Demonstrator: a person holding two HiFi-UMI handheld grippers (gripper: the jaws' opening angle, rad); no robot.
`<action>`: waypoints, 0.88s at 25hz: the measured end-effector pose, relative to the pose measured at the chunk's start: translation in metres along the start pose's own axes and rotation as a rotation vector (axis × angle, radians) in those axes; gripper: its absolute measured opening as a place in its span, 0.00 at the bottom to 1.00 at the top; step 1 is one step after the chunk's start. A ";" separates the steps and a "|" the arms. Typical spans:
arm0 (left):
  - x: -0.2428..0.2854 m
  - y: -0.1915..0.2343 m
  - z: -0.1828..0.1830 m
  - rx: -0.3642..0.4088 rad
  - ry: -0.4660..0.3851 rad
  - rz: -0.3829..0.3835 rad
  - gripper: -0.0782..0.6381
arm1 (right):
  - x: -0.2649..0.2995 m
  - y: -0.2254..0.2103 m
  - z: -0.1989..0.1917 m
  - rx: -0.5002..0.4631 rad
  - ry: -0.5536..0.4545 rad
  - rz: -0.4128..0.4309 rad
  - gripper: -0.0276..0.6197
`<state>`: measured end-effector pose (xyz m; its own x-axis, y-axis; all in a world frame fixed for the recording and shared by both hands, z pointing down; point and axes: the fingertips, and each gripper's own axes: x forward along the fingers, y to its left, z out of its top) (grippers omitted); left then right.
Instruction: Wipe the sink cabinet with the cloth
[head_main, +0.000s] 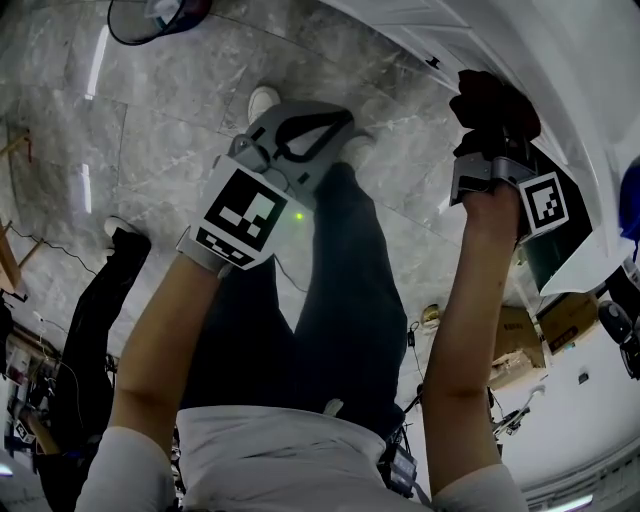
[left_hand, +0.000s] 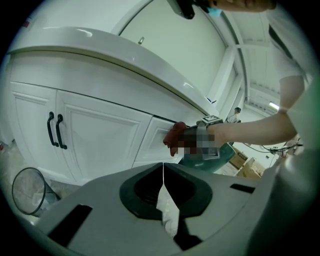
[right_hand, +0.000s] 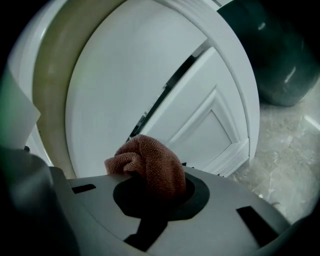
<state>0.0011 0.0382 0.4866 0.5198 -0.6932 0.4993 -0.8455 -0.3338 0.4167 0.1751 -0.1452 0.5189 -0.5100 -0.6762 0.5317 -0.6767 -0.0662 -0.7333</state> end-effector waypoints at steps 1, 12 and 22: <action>0.001 -0.001 -0.001 -0.001 0.002 0.000 0.13 | 0.002 -0.002 -0.001 -0.009 0.012 -0.008 0.11; -0.005 -0.011 -0.008 -0.014 -0.002 0.037 0.13 | 0.006 -0.013 -0.001 -0.068 0.039 -0.045 0.11; -0.014 -0.002 -0.014 -0.052 -0.018 0.083 0.13 | -0.002 -0.030 0.007 -0.030 -0.026 -0.120 0.11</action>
<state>-0.0029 0.0571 0.4896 0.4455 -0.7285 0.5203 -0.8779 -0.2415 0.4135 0.2006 -0.1468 0.5369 -0.4107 -0.6834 0.6036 -0.7481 -0.1259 -0.6515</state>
